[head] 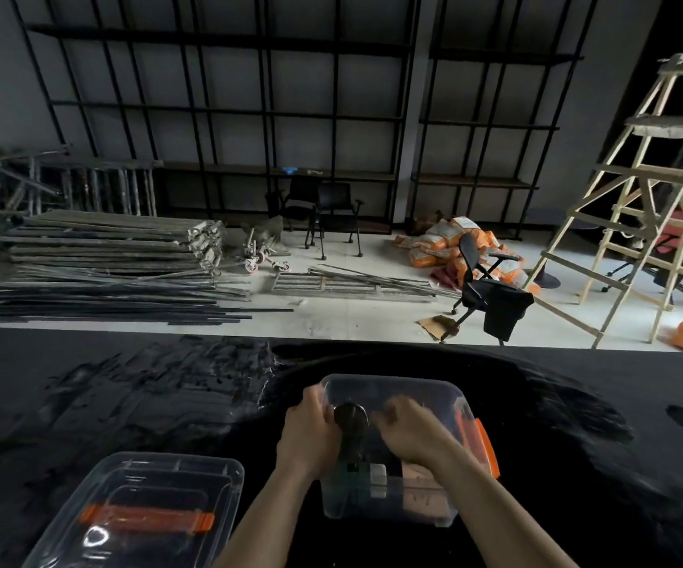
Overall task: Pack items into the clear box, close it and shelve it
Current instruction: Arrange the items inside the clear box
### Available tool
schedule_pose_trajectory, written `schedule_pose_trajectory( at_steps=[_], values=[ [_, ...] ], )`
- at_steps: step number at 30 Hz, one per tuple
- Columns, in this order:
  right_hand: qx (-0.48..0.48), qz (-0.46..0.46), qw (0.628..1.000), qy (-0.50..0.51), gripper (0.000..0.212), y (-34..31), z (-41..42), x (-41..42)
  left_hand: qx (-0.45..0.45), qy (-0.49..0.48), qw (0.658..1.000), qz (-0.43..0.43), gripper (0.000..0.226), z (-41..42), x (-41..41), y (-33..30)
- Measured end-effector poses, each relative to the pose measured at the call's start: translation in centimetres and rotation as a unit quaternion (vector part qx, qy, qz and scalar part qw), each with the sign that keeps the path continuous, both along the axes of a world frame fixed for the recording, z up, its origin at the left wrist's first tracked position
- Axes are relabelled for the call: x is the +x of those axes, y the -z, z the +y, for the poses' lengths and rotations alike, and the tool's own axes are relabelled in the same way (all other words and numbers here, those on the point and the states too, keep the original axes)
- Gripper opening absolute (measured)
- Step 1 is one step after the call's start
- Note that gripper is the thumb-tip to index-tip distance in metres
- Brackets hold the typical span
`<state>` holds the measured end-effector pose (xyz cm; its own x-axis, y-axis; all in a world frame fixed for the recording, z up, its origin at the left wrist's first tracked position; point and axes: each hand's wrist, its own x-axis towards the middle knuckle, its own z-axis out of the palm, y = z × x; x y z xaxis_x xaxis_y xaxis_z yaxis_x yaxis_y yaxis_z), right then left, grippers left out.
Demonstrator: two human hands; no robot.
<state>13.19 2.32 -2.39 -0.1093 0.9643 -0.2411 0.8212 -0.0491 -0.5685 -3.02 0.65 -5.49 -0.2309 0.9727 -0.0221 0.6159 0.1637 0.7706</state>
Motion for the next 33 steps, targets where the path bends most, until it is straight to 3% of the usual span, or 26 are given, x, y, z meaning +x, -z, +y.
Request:
schedule_pose_trajectory(
  at_steps=[3,5,8,12,16,19,23,25,29,33],
  values=[
    [-0.164,-0.017,0.986,-0.018,0.053,0.7,0.6,-0.3,-0.006,-0.003,1.0,-0.002,0.029,0.0,0.9,0.4],
    [-0.184,-0.038,0.981,-0.04,0.064,1.1,0.6,0.2,-0.012,-0.009,1.0,0.0,0.026,0.1,1.3,0.6],
    [-0.196,0.022,0.98,-0.026,0.075,1.6,0.5,1.3,-0.021,-0.009,1.0,-0.001,0.025,-0.1,1.7,1.0],
    [-0.177,0.095,0.979,0.015,0.052,1.2,0.2,1.7,-0.013,-0.013,1.0,-0.002,0.032,-0.2,1.6,1.3],
    [-0.17,0.188,0.966,0.05,0.043,0.4,0.0,1.2,-0.001,-0.012,1.0,0.003,0.033,-0.5,1.7,1.4],
    [-0.183,0.21,0.958,0.071,0.036,0.5,-0.2,0.4,0.008,-0.014,1.0,0.003,0.031,-0.4,1.8,1.3],
    [-0.15,0.178,0.959,0.16,0.047,1.1,0.3,0.1,0.023,-0.012,1.0,0.002,0.031,-0.5,1.8,1.3],
    [-0.182,0.163,0.952,0.182,0.059,1.2,0.7,0.0,0.016,-0.018,1.0,-0.006,0.032,-0.5,1.8,1.2],
    [-0.245,0.246,0.922,0.17,0.06,0.9,1.0,-1.3,-0.002,-0.013,0.999,-0.035,0.034,-0.5,1.6,1.1],
    [-0.249,0.207,0.935,0.144,0.053,0.7,0.8,-2.0,-0.012,-0.011,0.999,-0.041,0.036,-0.3,1.5,1.0]
  ],
)
